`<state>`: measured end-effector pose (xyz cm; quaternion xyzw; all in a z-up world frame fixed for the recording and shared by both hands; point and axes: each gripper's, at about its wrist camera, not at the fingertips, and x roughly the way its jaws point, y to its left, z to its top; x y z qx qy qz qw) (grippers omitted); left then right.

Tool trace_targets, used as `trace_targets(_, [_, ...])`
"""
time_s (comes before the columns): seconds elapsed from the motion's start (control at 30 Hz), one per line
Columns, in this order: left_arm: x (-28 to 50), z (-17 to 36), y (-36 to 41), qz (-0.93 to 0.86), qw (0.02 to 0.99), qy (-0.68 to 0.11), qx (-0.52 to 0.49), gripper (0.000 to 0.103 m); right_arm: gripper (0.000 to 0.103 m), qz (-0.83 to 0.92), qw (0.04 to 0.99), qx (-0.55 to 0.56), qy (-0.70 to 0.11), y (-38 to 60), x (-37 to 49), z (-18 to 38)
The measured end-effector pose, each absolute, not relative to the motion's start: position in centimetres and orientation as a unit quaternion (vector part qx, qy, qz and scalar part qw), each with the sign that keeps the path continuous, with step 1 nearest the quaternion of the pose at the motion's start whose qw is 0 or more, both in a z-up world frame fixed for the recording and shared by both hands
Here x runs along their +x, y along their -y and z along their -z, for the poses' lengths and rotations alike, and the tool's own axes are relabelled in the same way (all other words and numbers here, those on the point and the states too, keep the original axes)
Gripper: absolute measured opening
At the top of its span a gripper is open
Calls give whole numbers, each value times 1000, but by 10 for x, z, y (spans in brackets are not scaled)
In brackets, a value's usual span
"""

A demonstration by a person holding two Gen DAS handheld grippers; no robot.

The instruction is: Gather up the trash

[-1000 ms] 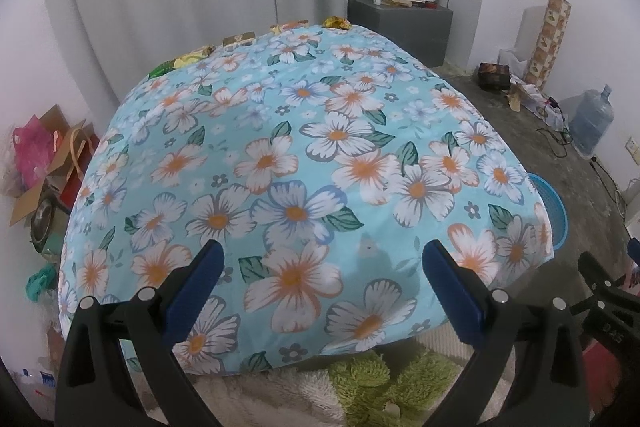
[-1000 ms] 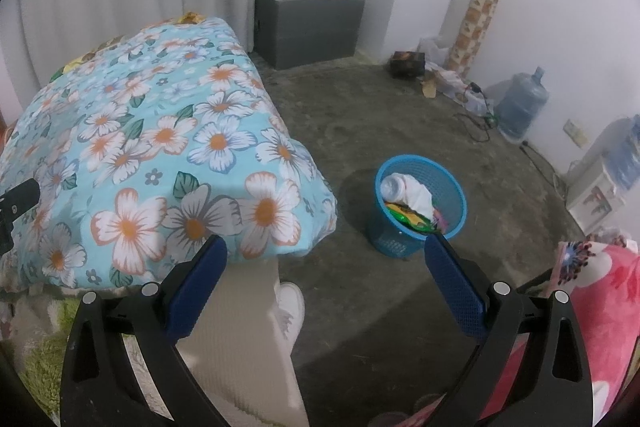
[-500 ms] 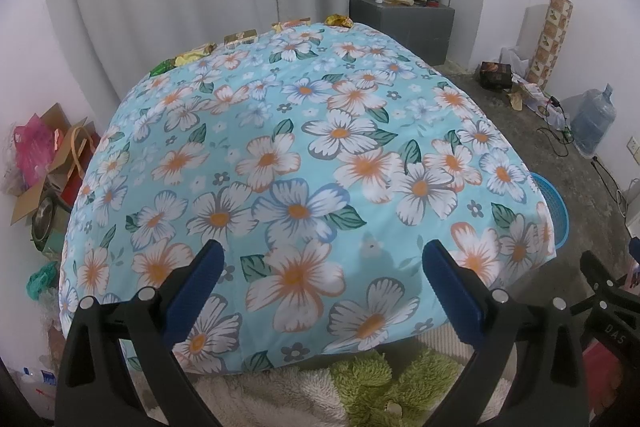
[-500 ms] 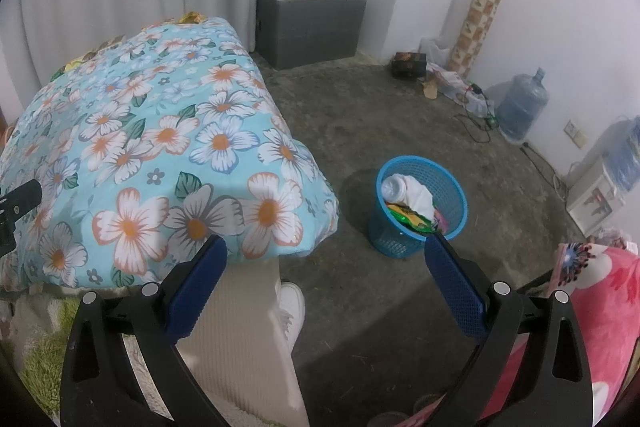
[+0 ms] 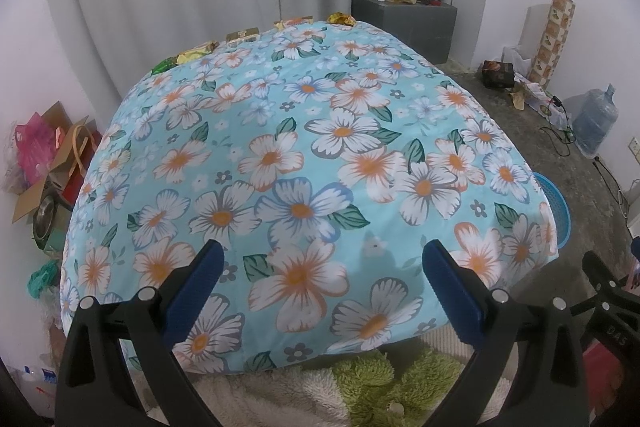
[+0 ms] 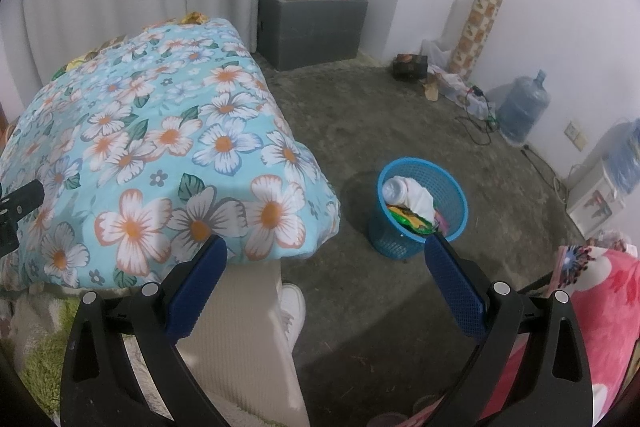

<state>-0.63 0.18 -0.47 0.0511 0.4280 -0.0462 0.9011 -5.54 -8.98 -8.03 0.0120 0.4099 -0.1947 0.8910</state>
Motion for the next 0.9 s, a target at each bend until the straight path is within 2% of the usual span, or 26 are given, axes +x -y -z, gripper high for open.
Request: trace_targets(0.9, [-7,6,-6,45,901,-429,52,97,95,192,892,10,-409,87,-53,79])
